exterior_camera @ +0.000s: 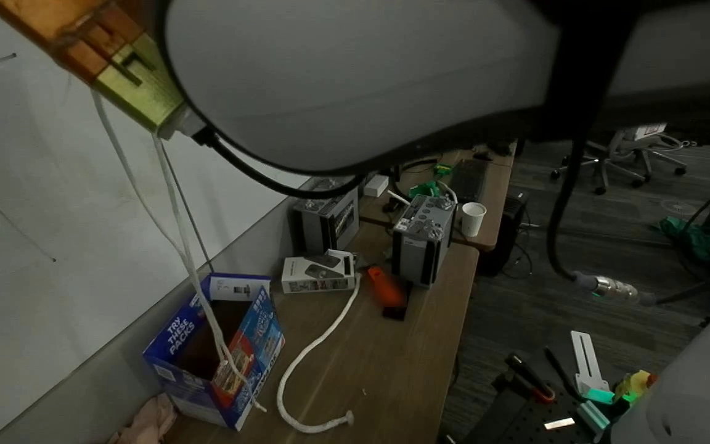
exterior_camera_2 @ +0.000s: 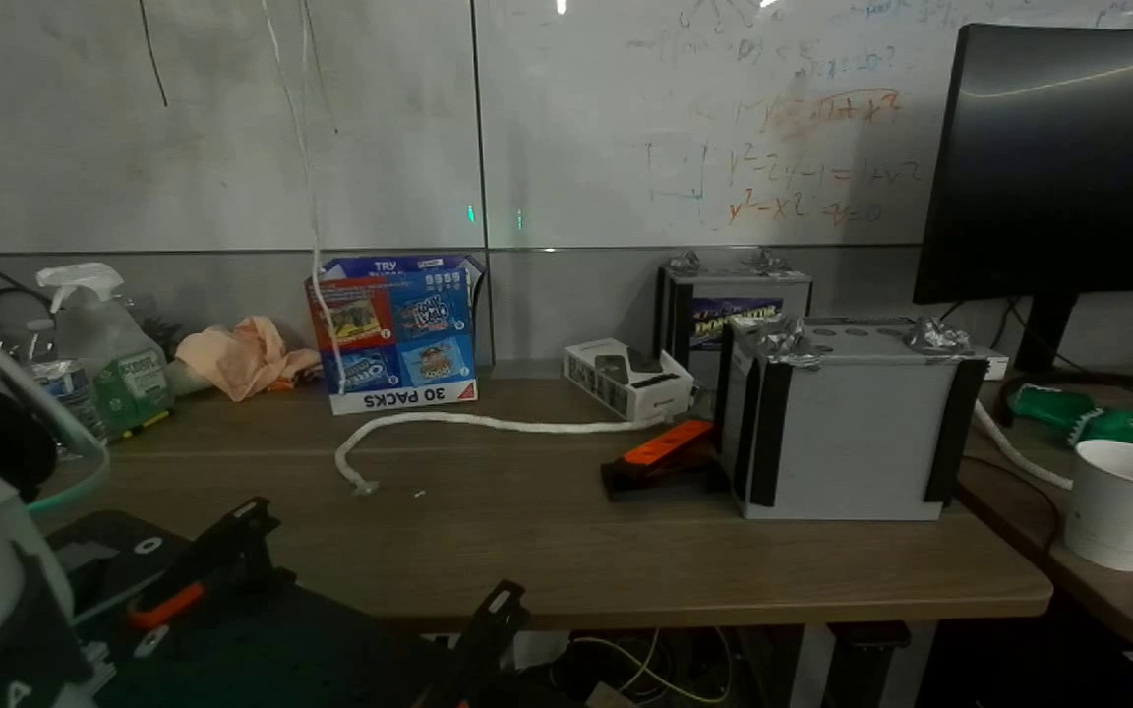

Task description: Put the two ropes in the box one at a time

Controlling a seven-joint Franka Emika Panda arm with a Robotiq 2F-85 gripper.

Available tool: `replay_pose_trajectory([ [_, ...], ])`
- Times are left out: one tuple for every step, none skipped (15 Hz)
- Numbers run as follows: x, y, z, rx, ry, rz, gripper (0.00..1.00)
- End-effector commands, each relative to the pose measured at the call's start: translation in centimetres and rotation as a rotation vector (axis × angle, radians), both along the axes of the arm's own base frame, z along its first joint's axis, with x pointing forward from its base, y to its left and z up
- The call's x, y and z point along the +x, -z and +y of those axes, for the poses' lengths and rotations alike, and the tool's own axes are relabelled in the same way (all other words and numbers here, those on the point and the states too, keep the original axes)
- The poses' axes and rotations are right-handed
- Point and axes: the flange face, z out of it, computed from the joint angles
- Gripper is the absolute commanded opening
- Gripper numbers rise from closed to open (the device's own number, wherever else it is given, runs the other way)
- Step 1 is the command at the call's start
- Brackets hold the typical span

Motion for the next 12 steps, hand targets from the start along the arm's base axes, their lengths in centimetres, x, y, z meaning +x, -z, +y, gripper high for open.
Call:
replay_pose_trajectory([
  [-0.2, -1.6, 1.5, -0.009, 0.021, -0.065, 0.07],
  [-0.6, -1.7, 2.2, -0.018, 0.031, -0.079, 0.07],
  [-1.1, -1.8, 2.8, -0.03, 0.042, -0.096, 0.07],
  [-1.4, -2.3, 3.1, -0.03, 0.05, -0.109, 0.07],
  [-1.6, -2.6, 3.5, -0.03, 0.057, -0.121, 0.07],
  [-2.0, -2.6, 3.9, -0.029, 0.065, -0.134, 0.07],
  [-2.3, -3.1, 4.2, -0.027, 0.062, -0.145, 0.07],
  [-2.5, -3.0, 4.6, -0.034, 0.064, -0.157, 0.07],
  [-2.5, -3.0, 4.8, -0.04, 0.067, -0.166, 0.07],
  [-2.3, -3.1, 4.8, -0.035, 0.056, -0.17, 0.07],
  [-2.1, -3.1, 4.9, -0.031, 0.045, -0.172, 0.07],
  [-1.5, -2.6, 5.0, -0.035, 0.037, -0.172, 0.07],
])
